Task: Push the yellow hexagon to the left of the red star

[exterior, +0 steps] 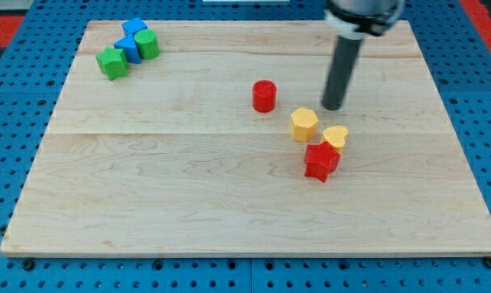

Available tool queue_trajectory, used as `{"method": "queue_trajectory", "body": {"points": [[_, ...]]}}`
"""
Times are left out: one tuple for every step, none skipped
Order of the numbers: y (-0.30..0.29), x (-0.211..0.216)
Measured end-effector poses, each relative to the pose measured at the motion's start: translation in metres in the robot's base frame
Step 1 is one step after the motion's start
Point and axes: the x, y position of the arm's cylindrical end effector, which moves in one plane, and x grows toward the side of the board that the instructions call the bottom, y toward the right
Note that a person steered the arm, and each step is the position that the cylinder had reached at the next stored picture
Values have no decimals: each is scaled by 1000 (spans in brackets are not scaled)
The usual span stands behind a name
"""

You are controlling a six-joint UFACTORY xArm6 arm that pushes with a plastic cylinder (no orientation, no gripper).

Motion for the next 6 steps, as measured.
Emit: {"method": "queue_trajectory", "body": {"points": [[-13, 32], [-21, 37], [-67, 34], [-87, 48], [-66, 65], [-58, 59]]}}
